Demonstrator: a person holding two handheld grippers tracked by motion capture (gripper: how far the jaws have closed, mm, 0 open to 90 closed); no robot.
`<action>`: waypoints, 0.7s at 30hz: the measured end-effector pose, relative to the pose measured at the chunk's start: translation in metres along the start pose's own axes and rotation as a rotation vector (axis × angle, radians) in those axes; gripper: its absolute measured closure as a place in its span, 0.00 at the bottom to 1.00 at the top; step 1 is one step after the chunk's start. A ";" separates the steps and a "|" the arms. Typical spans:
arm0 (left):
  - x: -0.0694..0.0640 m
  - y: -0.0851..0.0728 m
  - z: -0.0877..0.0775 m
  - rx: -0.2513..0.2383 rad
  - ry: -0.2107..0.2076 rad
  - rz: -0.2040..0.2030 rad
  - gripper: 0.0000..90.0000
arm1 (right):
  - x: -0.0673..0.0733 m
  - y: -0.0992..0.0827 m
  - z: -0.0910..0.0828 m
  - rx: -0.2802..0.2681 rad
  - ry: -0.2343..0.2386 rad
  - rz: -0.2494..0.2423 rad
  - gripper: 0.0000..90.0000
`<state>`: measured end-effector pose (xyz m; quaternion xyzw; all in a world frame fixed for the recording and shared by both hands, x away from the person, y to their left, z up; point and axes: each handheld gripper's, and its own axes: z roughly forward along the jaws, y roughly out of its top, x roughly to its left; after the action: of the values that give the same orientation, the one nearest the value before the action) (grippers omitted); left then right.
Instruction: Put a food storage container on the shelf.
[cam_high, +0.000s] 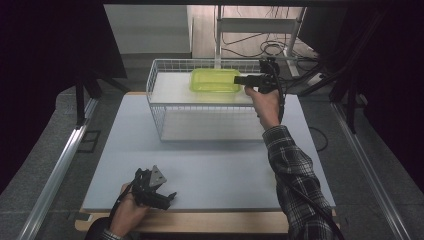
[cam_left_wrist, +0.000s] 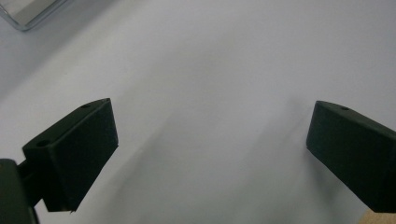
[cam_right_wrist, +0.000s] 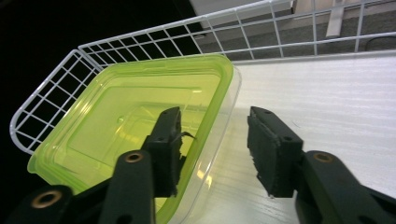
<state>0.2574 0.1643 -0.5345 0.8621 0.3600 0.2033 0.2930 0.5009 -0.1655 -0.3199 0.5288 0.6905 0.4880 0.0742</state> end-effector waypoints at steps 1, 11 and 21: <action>0.000 0.000 0.000 -0.006 0.000 -0.006 0.02 | 0.000 0.000 0.000 -0.003 0.007 0.003 0.58; 0.005 0.001 -0.004 -0.053 -0.037 -0.067 0.01 | 0.003 -0.002 -0.016 0.001 0.063 -0.069 0.39; 0.009 0.001 -0.007 -0.097 -0.089 -0.121 0.00 | 0.013 -0.015 -0.032 0.018 0.077 -0.170 0.26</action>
<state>0.2603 0.1730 -0.5276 0.8318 0.3877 0.1638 0.3619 0.4660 -0.1732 -0.3094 0.4498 0.7397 0.4934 0.0840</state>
